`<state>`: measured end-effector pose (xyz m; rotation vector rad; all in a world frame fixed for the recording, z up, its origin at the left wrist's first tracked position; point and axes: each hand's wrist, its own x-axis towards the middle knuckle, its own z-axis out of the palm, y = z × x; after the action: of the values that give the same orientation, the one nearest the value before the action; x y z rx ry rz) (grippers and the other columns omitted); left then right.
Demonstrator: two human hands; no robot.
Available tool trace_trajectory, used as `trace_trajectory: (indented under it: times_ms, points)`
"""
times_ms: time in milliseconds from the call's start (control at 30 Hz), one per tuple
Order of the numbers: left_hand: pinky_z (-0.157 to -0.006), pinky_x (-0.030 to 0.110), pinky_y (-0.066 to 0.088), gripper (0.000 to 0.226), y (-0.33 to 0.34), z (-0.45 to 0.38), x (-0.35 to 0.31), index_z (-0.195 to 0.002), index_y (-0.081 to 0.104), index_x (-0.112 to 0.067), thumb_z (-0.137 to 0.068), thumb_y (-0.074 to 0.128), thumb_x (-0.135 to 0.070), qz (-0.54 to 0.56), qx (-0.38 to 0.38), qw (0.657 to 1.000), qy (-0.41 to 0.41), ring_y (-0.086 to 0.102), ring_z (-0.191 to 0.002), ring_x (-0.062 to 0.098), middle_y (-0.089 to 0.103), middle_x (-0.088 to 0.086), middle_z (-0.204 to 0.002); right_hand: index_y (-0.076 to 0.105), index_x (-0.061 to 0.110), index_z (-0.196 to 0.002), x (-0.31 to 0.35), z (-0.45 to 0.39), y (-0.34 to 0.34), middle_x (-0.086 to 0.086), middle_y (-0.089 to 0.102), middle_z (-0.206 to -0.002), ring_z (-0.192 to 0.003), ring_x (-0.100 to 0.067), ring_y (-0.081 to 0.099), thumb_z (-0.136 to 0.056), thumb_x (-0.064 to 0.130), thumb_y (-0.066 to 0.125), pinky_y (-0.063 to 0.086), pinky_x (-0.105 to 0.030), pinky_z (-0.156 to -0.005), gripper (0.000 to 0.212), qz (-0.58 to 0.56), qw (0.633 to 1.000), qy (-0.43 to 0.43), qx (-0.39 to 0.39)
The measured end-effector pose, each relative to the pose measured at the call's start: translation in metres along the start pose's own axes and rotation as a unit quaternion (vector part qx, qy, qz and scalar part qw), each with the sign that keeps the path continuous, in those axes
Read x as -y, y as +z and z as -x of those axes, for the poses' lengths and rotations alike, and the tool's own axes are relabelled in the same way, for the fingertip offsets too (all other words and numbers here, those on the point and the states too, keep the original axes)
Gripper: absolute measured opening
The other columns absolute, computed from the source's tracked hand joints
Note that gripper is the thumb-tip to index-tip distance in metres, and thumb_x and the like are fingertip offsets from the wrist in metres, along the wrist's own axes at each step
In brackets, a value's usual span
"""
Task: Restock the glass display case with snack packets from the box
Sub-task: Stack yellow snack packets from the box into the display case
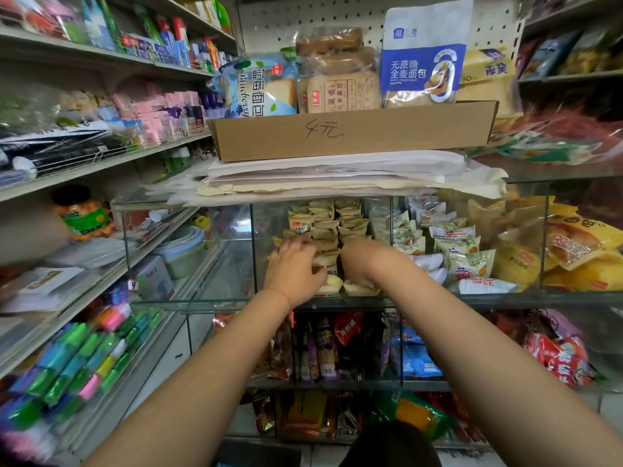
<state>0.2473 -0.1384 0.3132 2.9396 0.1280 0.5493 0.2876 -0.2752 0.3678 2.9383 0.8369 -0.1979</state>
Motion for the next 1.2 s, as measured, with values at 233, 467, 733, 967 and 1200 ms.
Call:
trace_trajectory:
  times_ms: [233,467,733,967,1200]
  points:
    - [-0.120,0.044,-0.004,0.075,0.015,-0.008,0.018,-0.155,0.008,-0.029,-0.091,0.030,-0.062,-0.031,0.101,0.993,-0.045,-0.003,-0.149,0.023,0.003,0.004,-0.163,0.021,0.001,-0.149,0.004,-0.022,0.026,-0.023,0.027,-0.150,-0.138,-0.038,0.029,-0.092,0.017,0.046,0.031,-0.045,-0.111,0.064,-0.043,0.995,0.047,-0.079]
    - [-0.112,0.040,0.022,0.064,0.012,-0.015,0.022,-0.140,0.044,-0.025,-0.088,0.038,-0.061,-0.031,0.031,0.999,-0.025,0.028,-0.139,0.024,0.037,0.007,-0.150,0.052,0.007,-0.130,0.006,-0.041,0.014,-0.014,0.054,-0.132,-0.116,-0.030,0.056,-0.089,0.013,0.051,0.048,-0.036,-0.089,0.041,-0.041,0.990,0.075,-0.110]
    - [-0.118,0.038,0.006,0.069,0.016,-0.021,0.025,-0.152,0.023,-0.024,-0.093,0.034,-0.058,0.014,0.074,0.997,-0.025,0.006,-0.149,0.019,0.016,0.003,-0.161,0.042,0.002,-0.139,0.017,-0.125,-0.011,-0.020,0.042,-0.144,-0.131,-0.033,0.044,-0.092,0.013,0.044,0.039,-0.038,-0.105,0.048,-0.158,0.975,-0.005,-0.157]
    - [-0.118,0.040,0.006,0.068,0.021,-0.020,0.029,-0.151,0.024,-0.026,-0.092,0.036,-0.057,0.014,0.070,0.997,-0.034,0.007,-0.148,0.020,0.016,0.003,-0.161,0.056,0.005,-0.127,0.020,-0.159,-0.013,-0.019,0.056,-0.131,-0.117,-0.030,0.055,-0.098,0.015,0.040,0.042,-0.030,-0.088,0.035,-0.170,0.980,-0.020,-0.106]
    - [-0.118,0.040,0.005,0.069,0.022,-0.019,0.025,-0.153,0.019,-0.027,-0.092,0.033,-0.056,0.014,0.094,0.994,-0.045,0.003,-0.149,0.019,0.012,0.002,-0.162,0.069,0.012,-0.112,0.017,-0.172,-0.011,-0.008,0.065,-0.120,-0.111,-0.023,0.059,-0.084,0.018,0.067,0.046,-0.028,-0.092,0.028,-0.144,0.980,-0.064,-0.121]
